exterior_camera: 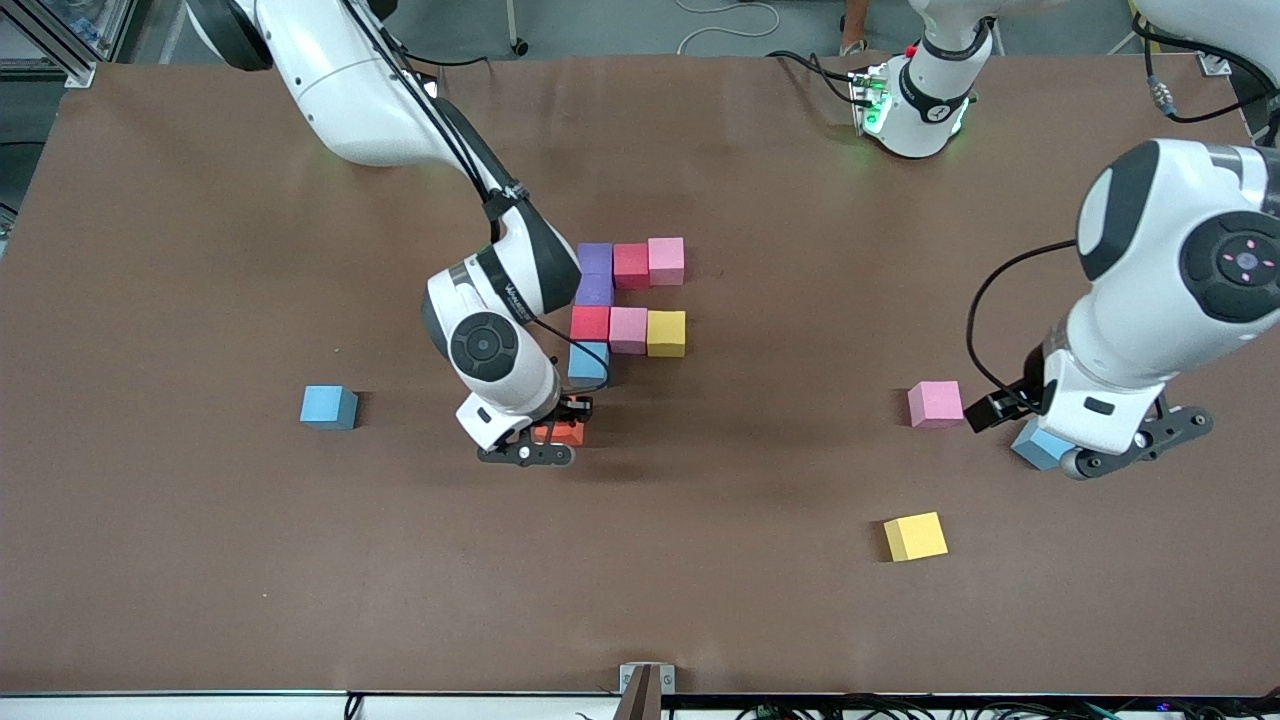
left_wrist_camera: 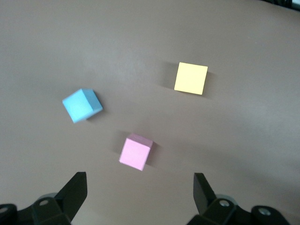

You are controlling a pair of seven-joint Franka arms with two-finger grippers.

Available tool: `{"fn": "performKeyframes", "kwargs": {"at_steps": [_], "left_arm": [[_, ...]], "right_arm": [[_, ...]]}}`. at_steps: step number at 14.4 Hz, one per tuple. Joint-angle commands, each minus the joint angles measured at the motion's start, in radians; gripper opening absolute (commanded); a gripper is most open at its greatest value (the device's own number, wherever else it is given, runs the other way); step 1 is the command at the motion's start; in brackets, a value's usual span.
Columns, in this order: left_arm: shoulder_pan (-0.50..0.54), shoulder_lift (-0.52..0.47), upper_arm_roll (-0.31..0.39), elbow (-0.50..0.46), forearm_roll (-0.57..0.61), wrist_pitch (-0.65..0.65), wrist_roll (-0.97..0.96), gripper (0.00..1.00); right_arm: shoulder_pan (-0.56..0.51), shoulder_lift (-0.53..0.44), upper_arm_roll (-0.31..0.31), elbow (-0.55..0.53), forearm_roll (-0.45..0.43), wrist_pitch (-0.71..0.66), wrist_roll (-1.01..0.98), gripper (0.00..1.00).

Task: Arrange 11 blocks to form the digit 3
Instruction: 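Reach the left gripper to another yellow cube while the right gripper carries orange, then grasp the second yellow cube with the left gripper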

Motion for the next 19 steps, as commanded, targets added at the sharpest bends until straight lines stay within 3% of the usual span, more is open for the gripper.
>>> {"fn": "performKeyframes", "kwargs": {"at_steps": [1, 6, 13, 19], "left_arm": [[0.029, 0.068, -0.005, 0.003, 0.003, 0.144, 0.129, 1.0], [0.033, 0.274, -0.005, 0.154, 0.003, 0.257, 0.281, 1.0], [0.02, 0.424, -0.007, 0.164, 0.003, 0.45, 0.33, 1.0], [0.019, 0.478, 0.009, 0.162, 0.005, 0.493, 0.362, 1.0]], "right_arm": [[0.024, 0.066, -0.003, 0.085, 0.0, -0.021, -0.005, 0.0], [0.05, 0.081, -0.005, 0.084, -0.003, -0.024, 0.018, 0.0], [0.081, 0.078, -0.012, 0.079, -0.034, -0.09, 0.09, 0.0], [0.087, 0.081, -0.011, 0.078, -0.057, -0.093, 0.112, 0.0]]}}
